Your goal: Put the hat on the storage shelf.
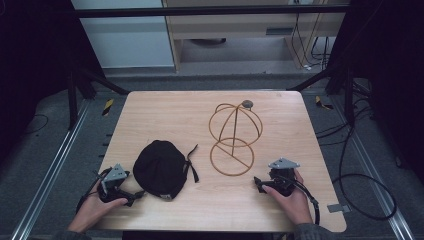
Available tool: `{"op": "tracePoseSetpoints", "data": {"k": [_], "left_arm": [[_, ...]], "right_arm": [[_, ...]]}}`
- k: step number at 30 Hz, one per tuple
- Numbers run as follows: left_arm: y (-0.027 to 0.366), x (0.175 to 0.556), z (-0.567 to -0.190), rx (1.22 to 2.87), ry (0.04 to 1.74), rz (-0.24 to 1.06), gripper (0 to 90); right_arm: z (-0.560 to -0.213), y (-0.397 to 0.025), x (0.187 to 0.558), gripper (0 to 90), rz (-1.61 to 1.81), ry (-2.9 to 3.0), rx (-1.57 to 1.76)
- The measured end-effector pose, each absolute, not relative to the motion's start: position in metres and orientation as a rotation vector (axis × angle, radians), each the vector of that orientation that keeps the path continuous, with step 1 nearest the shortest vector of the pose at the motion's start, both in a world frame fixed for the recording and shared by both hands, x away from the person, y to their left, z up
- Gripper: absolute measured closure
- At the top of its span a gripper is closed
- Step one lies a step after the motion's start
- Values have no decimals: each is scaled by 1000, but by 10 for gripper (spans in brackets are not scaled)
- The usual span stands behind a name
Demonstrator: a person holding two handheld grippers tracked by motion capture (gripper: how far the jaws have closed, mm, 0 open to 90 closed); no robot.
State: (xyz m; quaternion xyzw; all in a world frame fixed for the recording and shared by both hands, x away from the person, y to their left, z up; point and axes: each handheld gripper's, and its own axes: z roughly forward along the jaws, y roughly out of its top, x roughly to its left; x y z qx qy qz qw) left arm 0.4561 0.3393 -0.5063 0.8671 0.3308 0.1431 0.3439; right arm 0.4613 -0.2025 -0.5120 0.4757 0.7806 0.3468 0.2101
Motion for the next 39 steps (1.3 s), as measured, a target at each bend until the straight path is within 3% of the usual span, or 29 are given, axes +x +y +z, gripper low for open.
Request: {"op": "tracePoseSetpoints", "data": {"k": [3, 4, 18, 39], "left_arm": [[338, 454, -504, 2255, 843, 345, 2], [338, 452, -502, 2253, 814, 329, 44], [335, 446, -454, 2383, 764, 313, 36], [289, 487, -388, 2537, 642, 323, 35]], "right_arm": [[-512, -202, 461, 100, 966, 2170, 1323], [-512, -203, 461, 100, 964, 2170, 1322], [-512, -203, 461, 100, 964, 2170, 1322], [-512, -203, 461, 100, 964, 2170, 1322]]}}
